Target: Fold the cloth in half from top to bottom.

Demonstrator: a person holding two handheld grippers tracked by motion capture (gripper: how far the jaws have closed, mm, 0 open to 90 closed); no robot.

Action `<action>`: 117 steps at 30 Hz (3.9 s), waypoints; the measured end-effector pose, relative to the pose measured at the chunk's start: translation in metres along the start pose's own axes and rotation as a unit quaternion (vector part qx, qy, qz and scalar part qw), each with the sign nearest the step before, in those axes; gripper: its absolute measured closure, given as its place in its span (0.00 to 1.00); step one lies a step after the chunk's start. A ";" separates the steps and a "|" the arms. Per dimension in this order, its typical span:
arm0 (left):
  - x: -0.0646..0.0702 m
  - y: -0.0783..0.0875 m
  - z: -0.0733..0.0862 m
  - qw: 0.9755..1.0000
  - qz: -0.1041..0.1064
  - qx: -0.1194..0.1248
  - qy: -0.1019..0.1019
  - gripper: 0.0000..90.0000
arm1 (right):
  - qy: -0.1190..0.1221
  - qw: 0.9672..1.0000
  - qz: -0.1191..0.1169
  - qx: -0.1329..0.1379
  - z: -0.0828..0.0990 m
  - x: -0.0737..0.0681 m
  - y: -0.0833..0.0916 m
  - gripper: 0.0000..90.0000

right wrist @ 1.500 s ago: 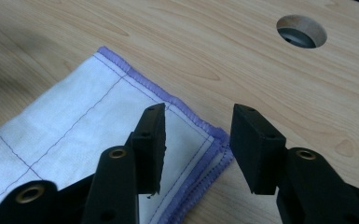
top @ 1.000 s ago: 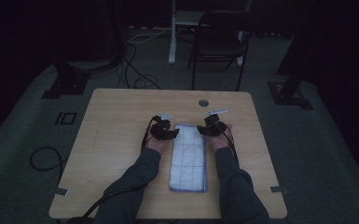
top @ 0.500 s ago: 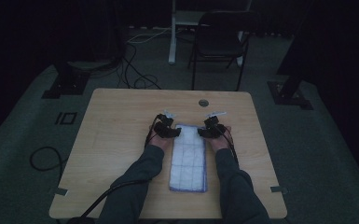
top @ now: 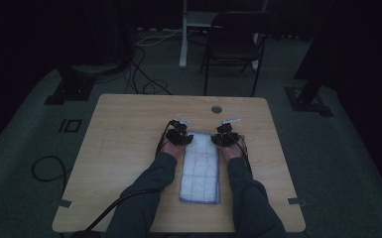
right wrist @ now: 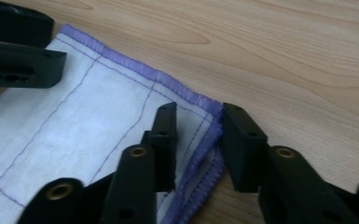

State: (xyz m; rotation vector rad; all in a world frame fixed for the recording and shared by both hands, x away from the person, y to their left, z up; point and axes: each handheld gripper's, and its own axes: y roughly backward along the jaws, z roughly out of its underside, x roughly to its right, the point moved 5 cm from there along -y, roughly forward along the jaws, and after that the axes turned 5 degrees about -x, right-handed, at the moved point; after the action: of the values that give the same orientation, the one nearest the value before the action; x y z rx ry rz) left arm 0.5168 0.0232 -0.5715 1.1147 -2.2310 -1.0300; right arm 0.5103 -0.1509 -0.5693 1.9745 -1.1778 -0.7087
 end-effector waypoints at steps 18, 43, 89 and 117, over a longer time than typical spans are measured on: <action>0.006 0.006 -0.005 1.000 0.022 -0.011 0.013 0.97 | 0.009 1.000 -0.021 0.003 -0.006 -0.002 0.006 0.95; 0.005 0.037 -0.024 0.998 0.042 0.047 0.024 0.97 | 0.022 0.998 -0.027 0.054 -0.018 -0.001 0.033 0.94; 0.021 0.104 -0.011 0.988 0.077 0.131 -0.008 0.97 | 0.087 0.986 -0.049 0.132 -0.006 -0.029 0.097 0.94; 0.035 0.127 0.018 0.983 0.101 0.151 -0.009 0.97 | 0.102 0.981 -0.066 0.151 0.020 -0.049 0.117 0.94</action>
State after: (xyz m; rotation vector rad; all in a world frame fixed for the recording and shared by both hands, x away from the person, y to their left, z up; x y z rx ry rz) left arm 0.4234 0.0529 -0.4817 0.9712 -2.5139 -0.6362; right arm 0.4157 -0.1511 -0.4829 2.3322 -1.0879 -0.3960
